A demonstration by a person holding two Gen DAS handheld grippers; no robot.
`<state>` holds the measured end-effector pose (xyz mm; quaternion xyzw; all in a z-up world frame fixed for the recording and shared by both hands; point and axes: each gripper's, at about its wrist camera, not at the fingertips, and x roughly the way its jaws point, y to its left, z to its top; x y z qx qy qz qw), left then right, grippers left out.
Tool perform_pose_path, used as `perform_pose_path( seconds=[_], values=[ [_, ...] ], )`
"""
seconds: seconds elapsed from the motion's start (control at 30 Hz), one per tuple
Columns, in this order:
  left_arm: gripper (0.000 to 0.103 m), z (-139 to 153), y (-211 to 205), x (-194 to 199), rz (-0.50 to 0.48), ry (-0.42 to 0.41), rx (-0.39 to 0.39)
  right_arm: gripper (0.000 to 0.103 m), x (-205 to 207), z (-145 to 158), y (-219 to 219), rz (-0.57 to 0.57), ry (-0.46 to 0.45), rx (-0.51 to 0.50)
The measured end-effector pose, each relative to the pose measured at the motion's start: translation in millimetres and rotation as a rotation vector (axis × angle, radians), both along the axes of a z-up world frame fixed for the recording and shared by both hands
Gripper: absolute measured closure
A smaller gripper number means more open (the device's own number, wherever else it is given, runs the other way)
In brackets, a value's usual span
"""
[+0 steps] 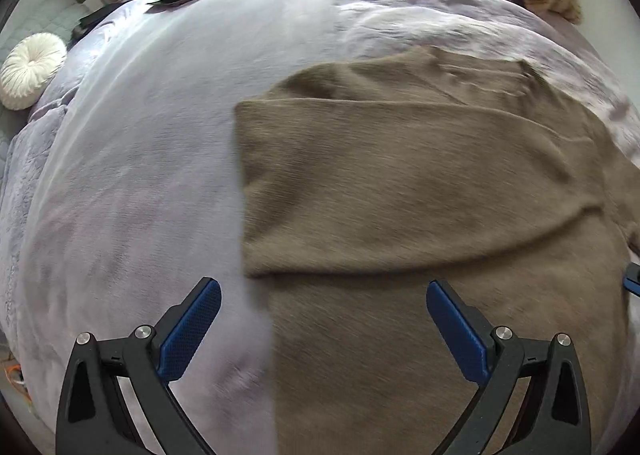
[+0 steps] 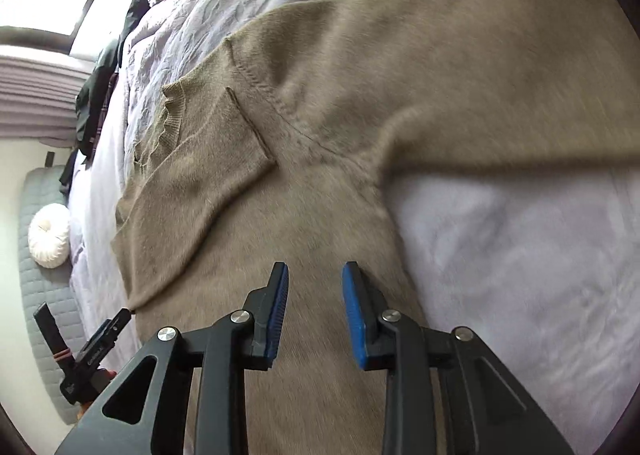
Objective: Fold small clothes
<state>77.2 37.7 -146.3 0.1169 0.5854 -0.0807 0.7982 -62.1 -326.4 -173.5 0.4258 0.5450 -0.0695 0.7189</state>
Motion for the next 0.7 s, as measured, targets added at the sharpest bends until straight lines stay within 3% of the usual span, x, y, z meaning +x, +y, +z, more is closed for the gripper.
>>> perform_pose_path(
  seconds=[0.1,0.7],
  values=[
    [0.000,4.7,-25.8,-16.8,-0.054,0.019,-0.006,0.057,-10.5,0.4,-4.1,-0.040,-0.006,0.036],
    [0.000,4.3,-149.6,-73.2,-0.220,0.128,-0.050,0.056,-115.1,-4.3,-112.9,-0.337,-0.042,0.088]
  ],
)
